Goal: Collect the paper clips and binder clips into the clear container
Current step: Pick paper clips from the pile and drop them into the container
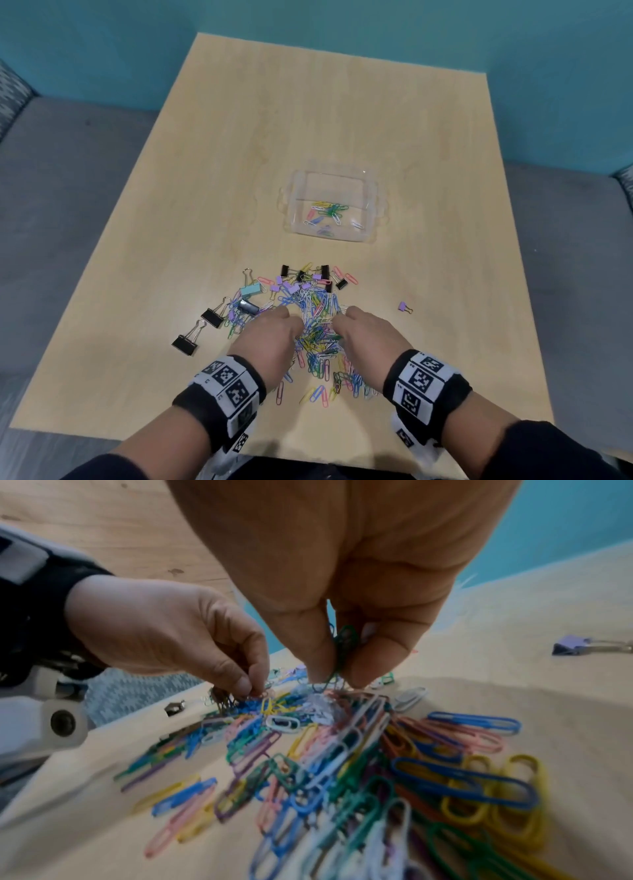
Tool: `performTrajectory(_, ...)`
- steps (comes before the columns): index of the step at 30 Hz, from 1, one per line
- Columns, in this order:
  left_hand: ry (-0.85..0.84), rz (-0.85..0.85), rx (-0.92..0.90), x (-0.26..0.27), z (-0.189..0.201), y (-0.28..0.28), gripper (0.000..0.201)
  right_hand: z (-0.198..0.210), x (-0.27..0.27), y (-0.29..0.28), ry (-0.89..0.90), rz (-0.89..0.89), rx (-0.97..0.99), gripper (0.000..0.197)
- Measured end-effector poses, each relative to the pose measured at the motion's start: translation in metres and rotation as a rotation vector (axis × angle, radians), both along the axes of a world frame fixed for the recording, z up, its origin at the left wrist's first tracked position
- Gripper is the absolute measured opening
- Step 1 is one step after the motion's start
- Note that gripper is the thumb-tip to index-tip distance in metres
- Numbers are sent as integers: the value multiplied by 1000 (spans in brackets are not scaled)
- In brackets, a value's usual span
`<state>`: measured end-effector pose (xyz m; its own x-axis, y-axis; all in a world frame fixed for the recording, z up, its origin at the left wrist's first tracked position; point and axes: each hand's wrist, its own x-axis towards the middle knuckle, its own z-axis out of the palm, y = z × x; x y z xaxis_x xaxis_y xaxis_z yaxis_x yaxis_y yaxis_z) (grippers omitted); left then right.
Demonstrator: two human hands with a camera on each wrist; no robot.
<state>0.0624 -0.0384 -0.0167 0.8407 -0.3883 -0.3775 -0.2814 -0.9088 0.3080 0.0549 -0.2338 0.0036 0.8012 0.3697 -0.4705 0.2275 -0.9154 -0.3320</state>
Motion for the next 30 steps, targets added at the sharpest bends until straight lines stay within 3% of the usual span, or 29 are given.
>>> performTrajectory(5,155,149,-179,19,22,8,18,14,17,-11,192,-168,206,6)
performTrajectory(10,351,488,-587,69,52,8,24,33,60,-16,331,-487,456,10)
performTrajectory(18,131,644,-715,184,62,-34,19,37,176,-7,58,-768,580,17)
performTrajectory(20,184,664,-794,188,59,-39,17,38,183,-5,44,-736,539,10)
performTrajectory(24,155,592,-720,163,57,-17,17,43,150,-25,-193,-483,265,32)
performTrajectory(26,71,433,-544,129,56,8,15,42,109,-36,-264,-304,205,28)
performTrajectory(30,22,23,-237,24,42,49,13,19,9,-58,-150,125,-18,19)
